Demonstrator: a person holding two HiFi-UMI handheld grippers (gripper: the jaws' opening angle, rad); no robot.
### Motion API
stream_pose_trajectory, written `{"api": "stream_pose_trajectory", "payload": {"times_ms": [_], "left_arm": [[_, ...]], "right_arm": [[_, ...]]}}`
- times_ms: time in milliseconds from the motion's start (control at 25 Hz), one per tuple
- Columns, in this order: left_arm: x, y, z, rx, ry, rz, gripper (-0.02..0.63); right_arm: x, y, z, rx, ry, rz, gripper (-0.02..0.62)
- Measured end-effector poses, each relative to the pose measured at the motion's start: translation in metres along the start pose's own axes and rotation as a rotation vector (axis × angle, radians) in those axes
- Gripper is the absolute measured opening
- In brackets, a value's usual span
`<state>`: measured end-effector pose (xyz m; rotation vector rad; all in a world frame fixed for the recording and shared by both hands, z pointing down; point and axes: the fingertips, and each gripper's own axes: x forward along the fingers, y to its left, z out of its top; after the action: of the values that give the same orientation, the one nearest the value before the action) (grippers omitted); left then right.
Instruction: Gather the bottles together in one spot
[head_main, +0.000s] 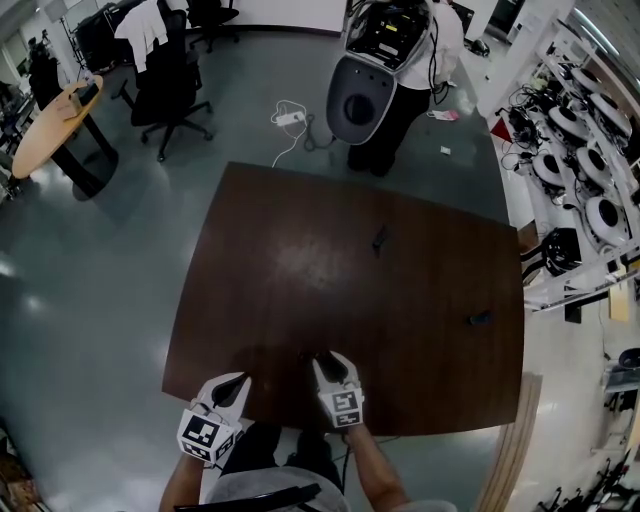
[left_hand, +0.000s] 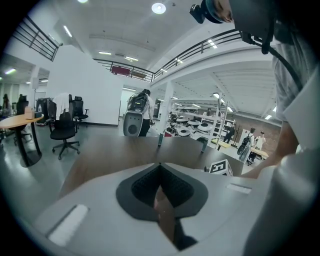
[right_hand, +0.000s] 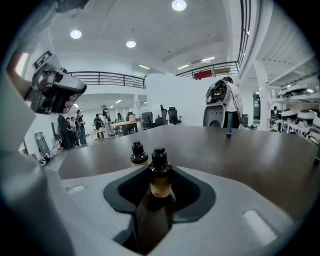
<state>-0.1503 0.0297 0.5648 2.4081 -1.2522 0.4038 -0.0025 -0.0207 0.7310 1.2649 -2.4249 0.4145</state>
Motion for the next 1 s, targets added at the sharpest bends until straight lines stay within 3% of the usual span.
{"api": "stream_pose_trajectory", "payload": {"times_ms": [1000], "left_arm": [[-0.0041,-0.0014,-0.0009,0.010,0.002,-0.010,0.002]], "right_arm": [[0.0049,0.0043,-0.0023,-0.039,0.012,-0.021,0.150]]}}
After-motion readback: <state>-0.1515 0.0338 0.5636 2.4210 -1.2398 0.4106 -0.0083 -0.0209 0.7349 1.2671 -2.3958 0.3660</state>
